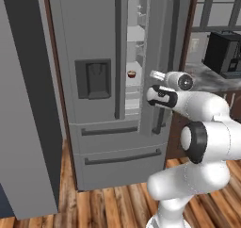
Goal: Take the cupcakes from the fridge and place them on the empty tray on the dining counter.
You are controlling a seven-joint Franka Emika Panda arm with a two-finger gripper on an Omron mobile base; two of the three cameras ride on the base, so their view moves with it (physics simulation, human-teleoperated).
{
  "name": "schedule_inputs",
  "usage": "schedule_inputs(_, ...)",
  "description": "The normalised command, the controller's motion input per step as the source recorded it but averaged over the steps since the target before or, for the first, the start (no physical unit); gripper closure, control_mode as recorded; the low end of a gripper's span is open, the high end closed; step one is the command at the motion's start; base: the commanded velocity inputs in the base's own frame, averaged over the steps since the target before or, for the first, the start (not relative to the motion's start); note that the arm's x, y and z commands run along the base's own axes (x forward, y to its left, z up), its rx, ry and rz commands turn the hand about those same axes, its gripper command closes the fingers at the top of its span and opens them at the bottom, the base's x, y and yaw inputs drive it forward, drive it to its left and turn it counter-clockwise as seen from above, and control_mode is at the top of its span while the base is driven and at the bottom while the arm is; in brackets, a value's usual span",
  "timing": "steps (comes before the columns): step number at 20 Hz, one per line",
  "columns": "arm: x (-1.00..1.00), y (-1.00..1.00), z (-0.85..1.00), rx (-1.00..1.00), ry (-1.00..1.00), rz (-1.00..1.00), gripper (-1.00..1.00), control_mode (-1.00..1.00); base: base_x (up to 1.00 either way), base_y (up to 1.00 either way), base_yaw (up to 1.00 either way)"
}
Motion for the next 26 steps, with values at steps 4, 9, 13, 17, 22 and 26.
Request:
schedule_inputs(4,-1.0,-1.0,0.0,0.14,0.0,0.0,1.0,-1.0,0.0,0.0,0.0)
schedule_inputs(9,-1.0,-1.0,0.14,0.15,0.0,0.0,1.0,-1.0,0.0,0.0,0.0)
schedule_inputs(13,-1.0,-1.0,0.64,0.16,-0.01,-0.02,1.0,-1.0,0.0,0.0,0.0)
schedule_inputs(17,-1.0,-0.62,0.9,0.1,-0.11,-0.06,1.0,-1.0,0.0,0.0,0.0)
schedule_inputs(22,-1.0,0.96,0.62,-0.13,-0.33,-0.1,1.0,-1.0,0.0,0.0,0.0)
schedule_inputs(26,-0.86,1.0,0.16,-0.15,-0.24,-0.13,1.0,-1.0,0.0,0.0,0.0)
